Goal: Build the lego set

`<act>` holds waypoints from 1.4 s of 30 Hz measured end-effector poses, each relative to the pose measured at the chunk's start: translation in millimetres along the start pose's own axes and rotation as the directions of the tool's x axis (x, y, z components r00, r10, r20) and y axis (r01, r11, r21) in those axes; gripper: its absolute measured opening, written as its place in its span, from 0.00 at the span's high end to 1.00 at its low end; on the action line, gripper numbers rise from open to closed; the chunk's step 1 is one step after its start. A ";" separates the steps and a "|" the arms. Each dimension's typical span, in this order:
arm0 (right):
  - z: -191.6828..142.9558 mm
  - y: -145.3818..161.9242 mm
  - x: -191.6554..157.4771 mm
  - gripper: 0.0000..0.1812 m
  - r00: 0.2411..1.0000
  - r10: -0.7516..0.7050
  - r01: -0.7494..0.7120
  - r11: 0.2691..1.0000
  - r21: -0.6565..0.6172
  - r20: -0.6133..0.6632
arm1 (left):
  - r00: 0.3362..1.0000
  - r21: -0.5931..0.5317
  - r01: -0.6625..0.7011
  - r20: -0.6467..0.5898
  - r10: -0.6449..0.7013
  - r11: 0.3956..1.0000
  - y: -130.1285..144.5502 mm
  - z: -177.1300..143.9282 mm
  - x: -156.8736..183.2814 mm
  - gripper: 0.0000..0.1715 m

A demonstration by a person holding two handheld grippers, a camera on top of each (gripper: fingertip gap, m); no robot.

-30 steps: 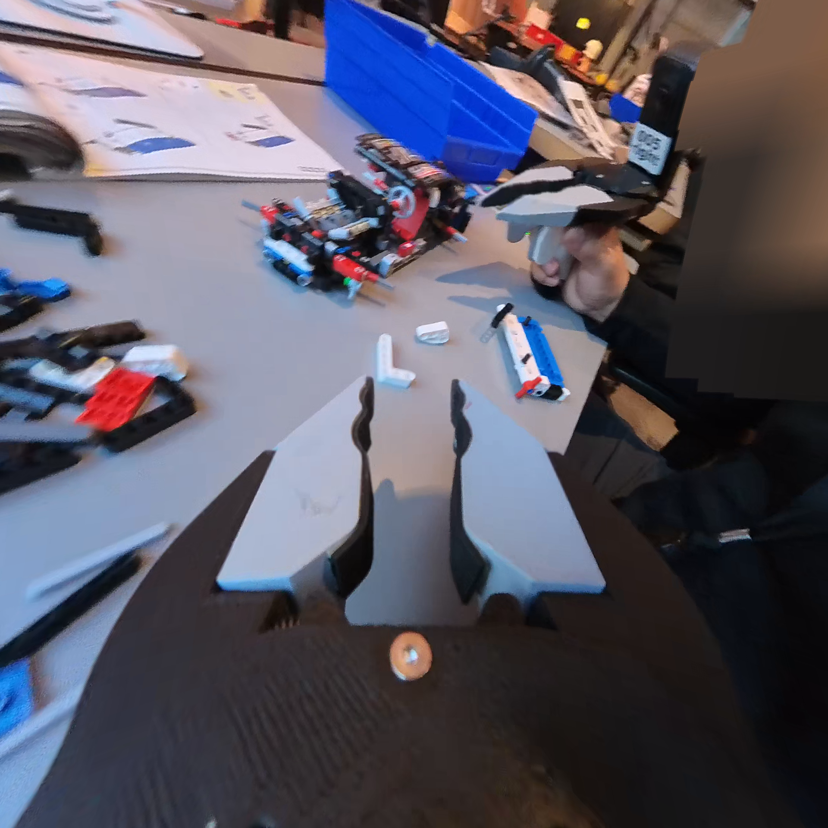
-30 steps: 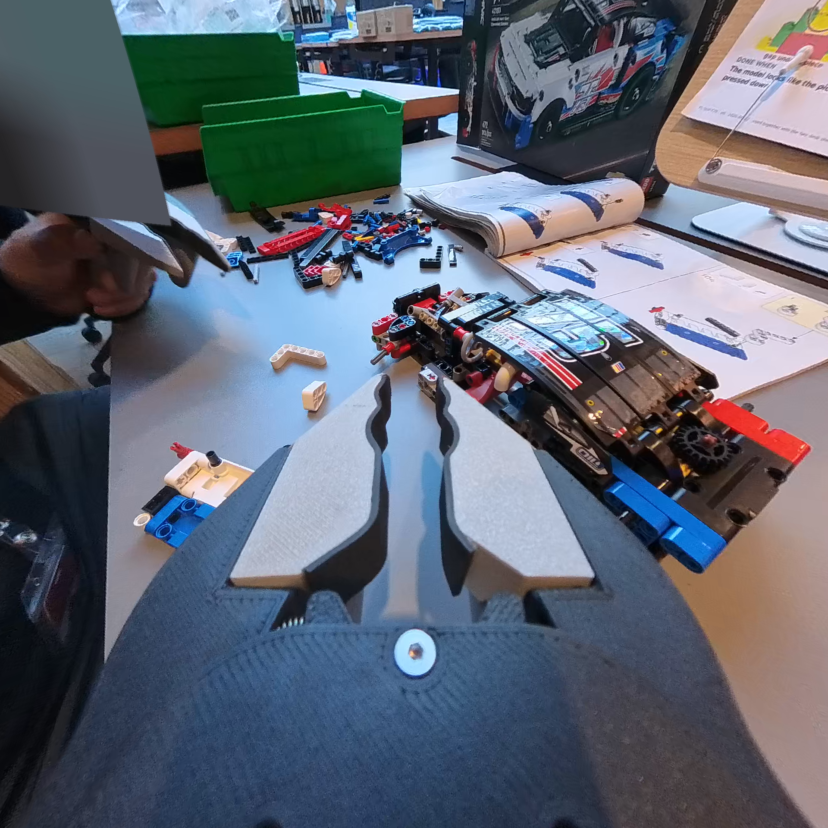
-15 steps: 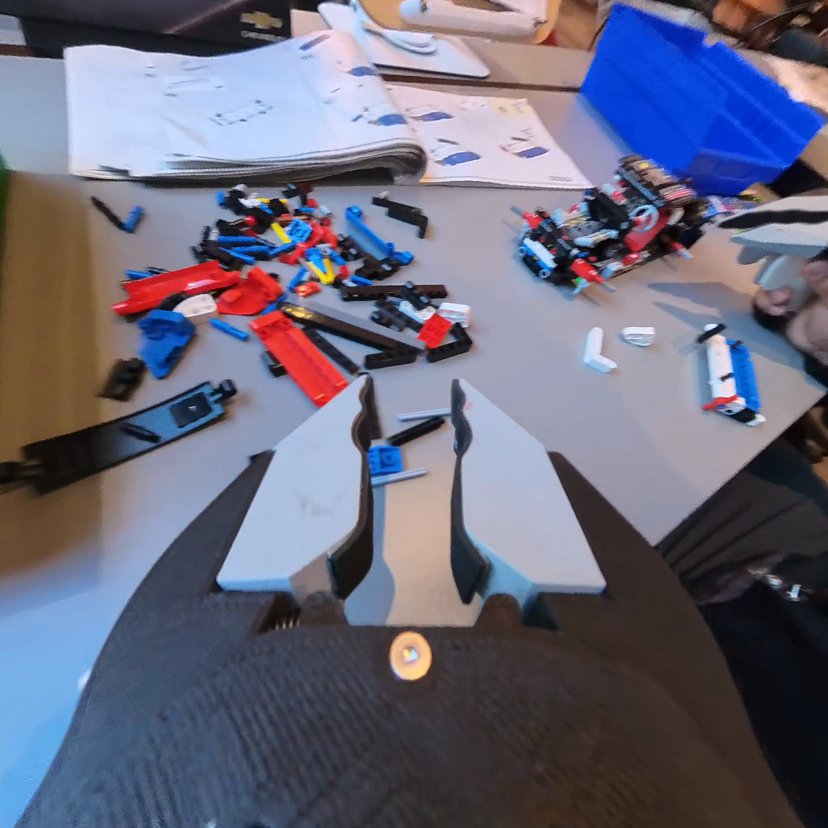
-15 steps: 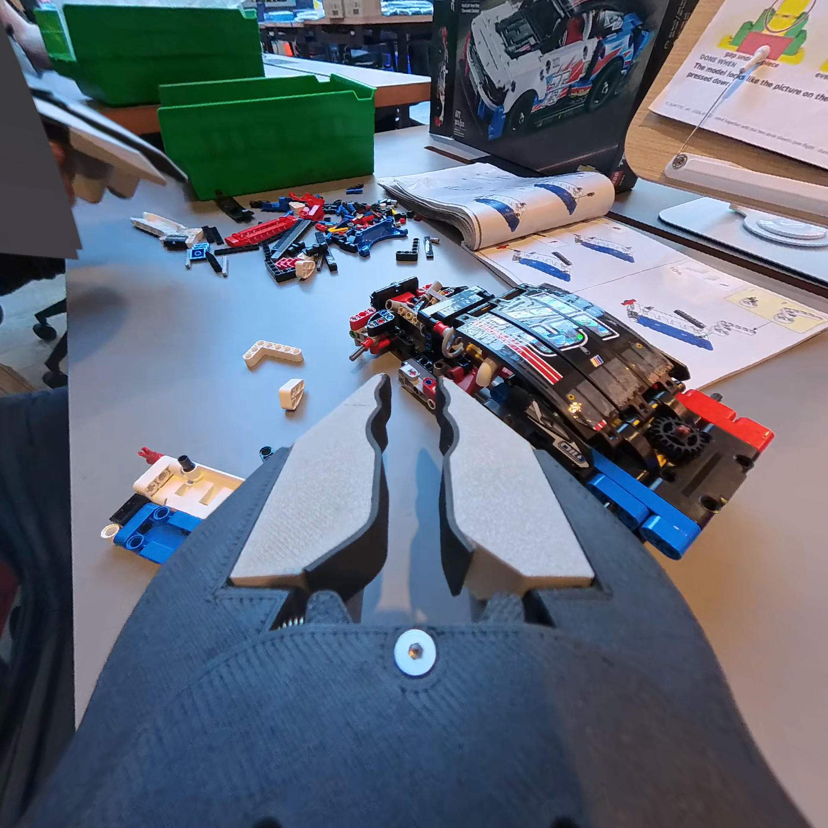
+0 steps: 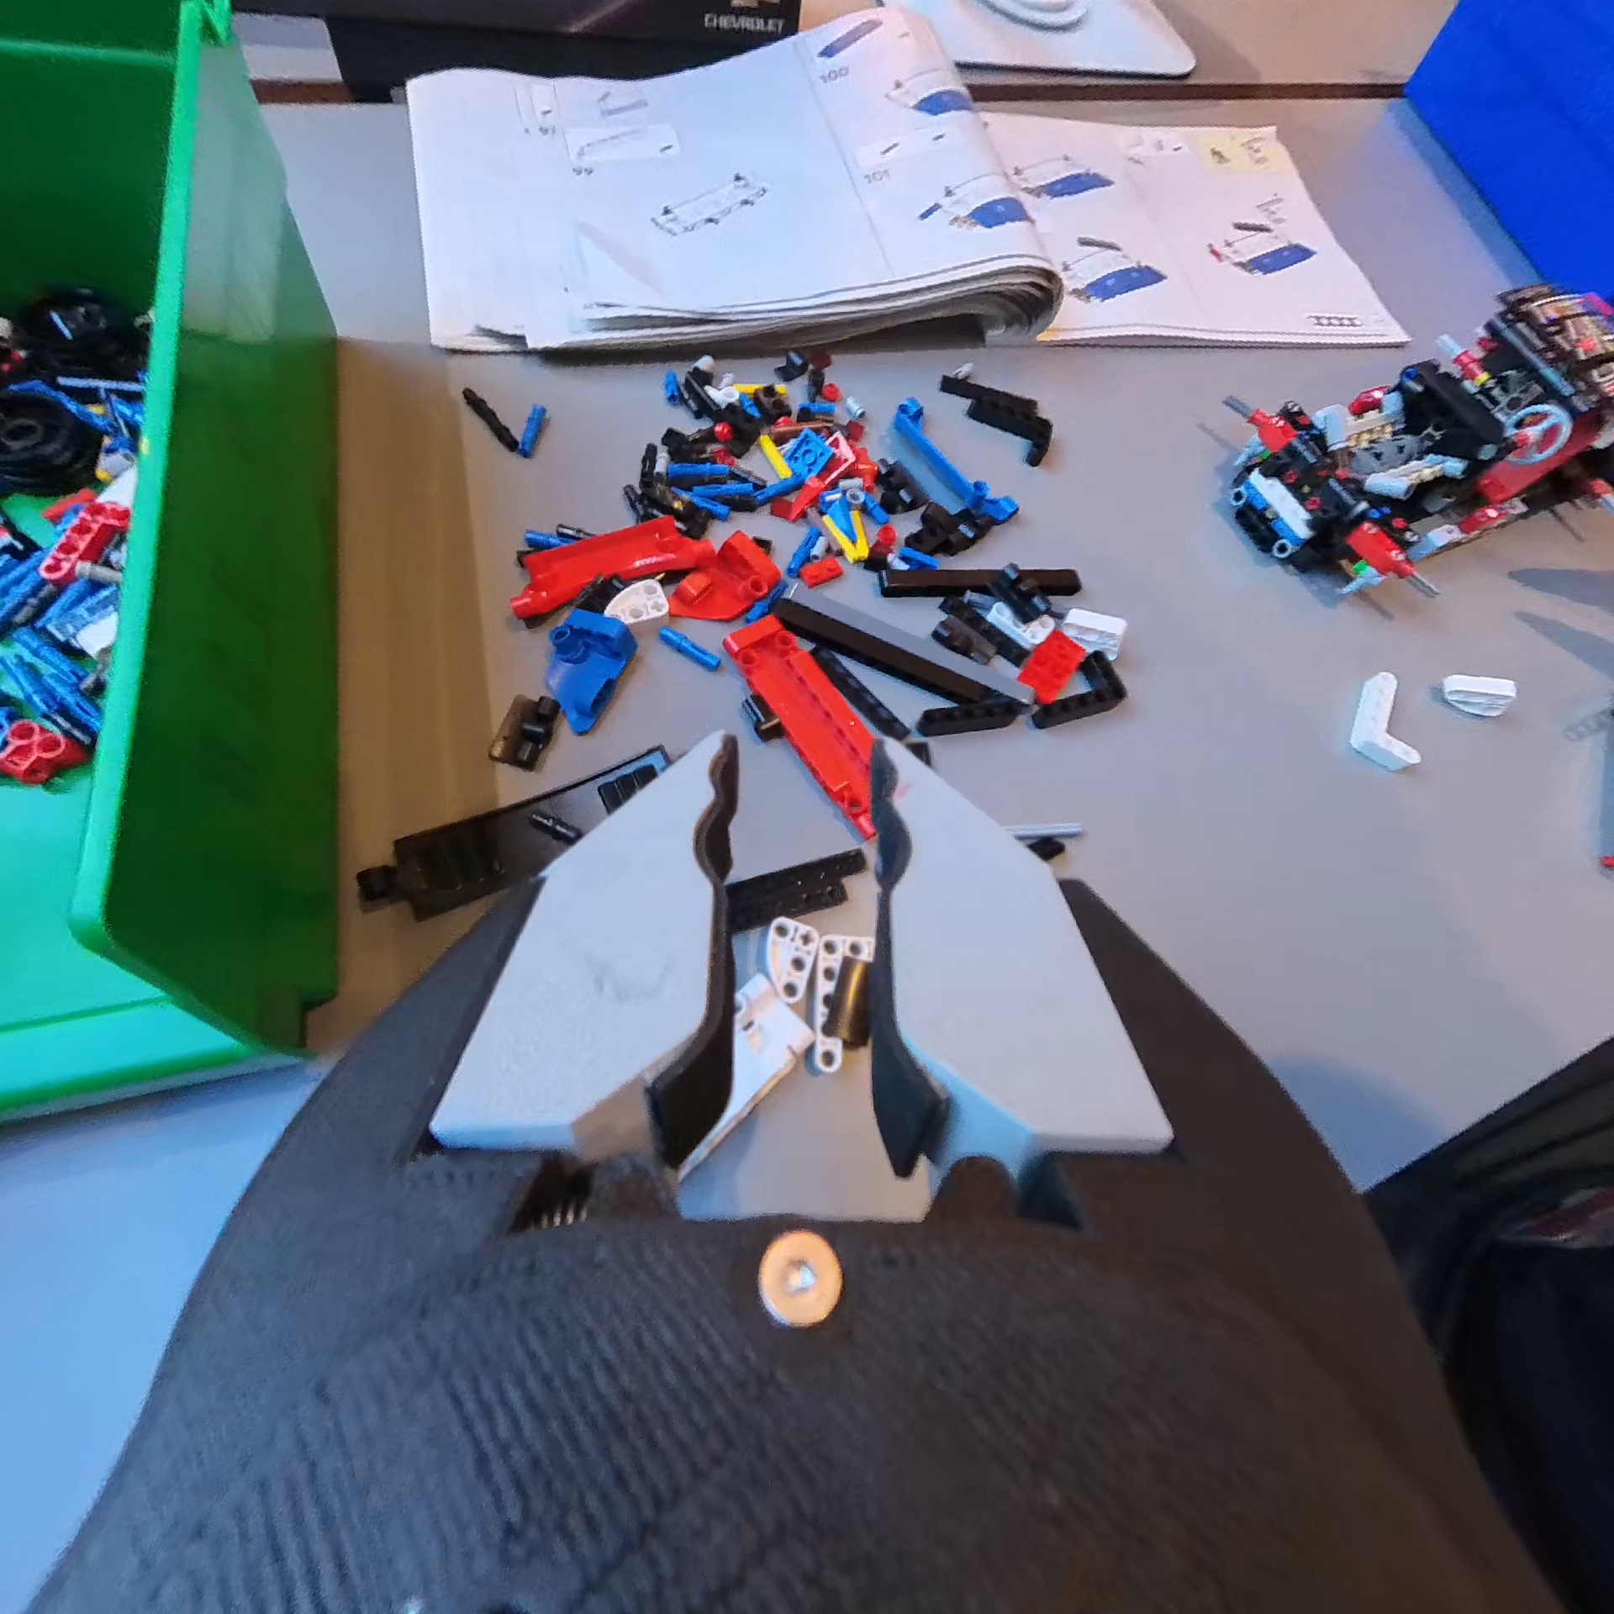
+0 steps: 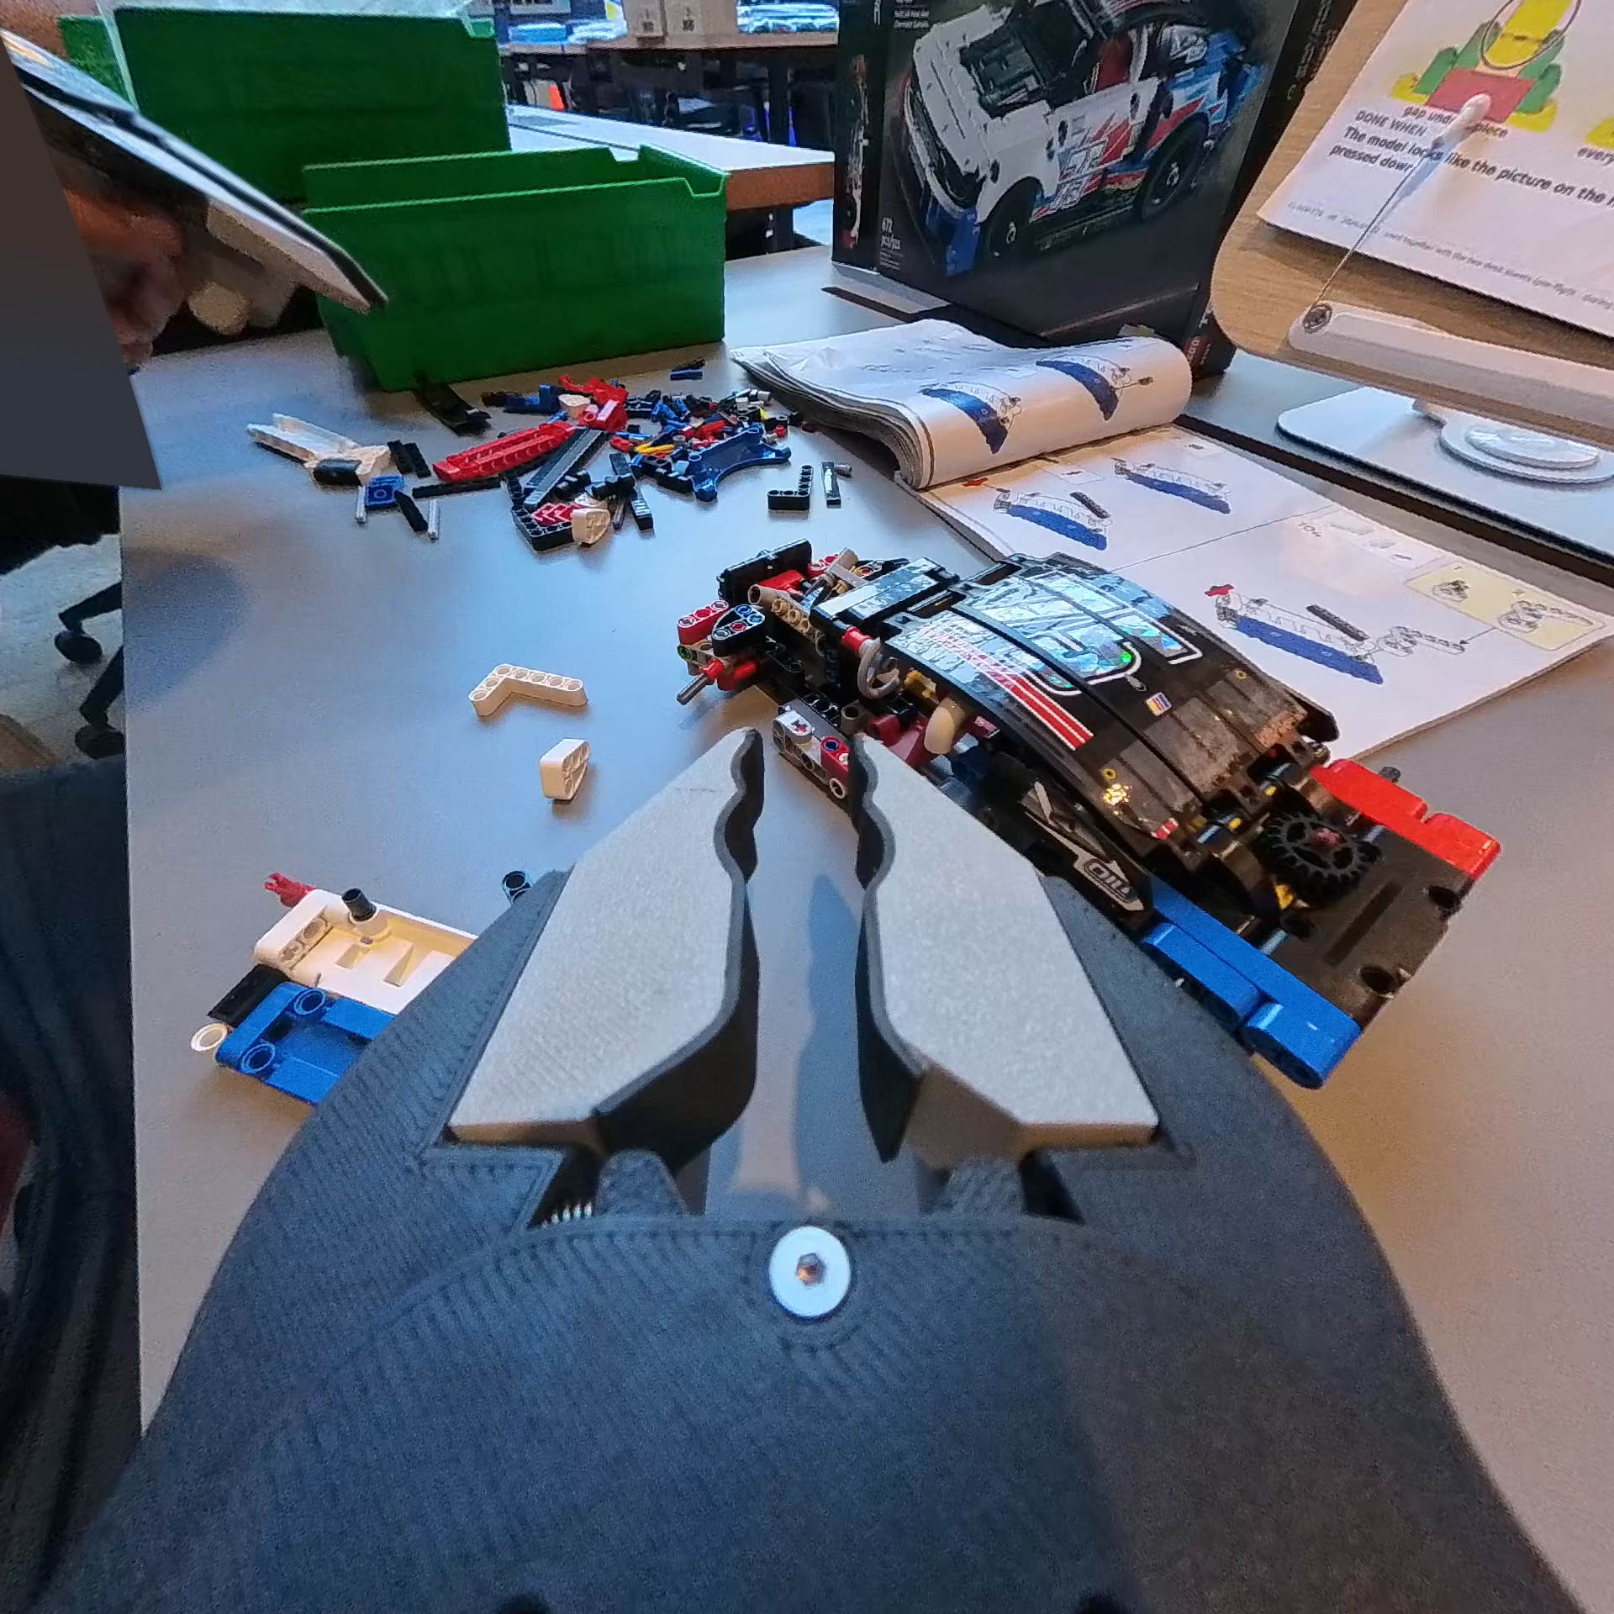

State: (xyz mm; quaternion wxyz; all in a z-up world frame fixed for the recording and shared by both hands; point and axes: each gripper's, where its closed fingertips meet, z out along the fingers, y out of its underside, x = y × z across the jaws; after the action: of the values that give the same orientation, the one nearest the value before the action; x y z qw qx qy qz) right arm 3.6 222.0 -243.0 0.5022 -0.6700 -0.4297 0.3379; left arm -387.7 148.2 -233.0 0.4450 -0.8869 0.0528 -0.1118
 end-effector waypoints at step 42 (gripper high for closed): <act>-0.9 -0.9 -0.3 0.92 1.000 0.009 -0.009 1.000 0.009 0.011 | 0.951 -0.585 -0.141 0.144 0.273 0.799 -65.6 122.0 -87.8 0.88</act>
State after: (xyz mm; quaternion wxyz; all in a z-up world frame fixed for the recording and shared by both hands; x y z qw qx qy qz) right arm 4.1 221.5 -241.8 0.5016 -0.6678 -0.4278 0.3456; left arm -443.3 299.3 -264.3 0.1734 -0.9744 0.1310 0.0580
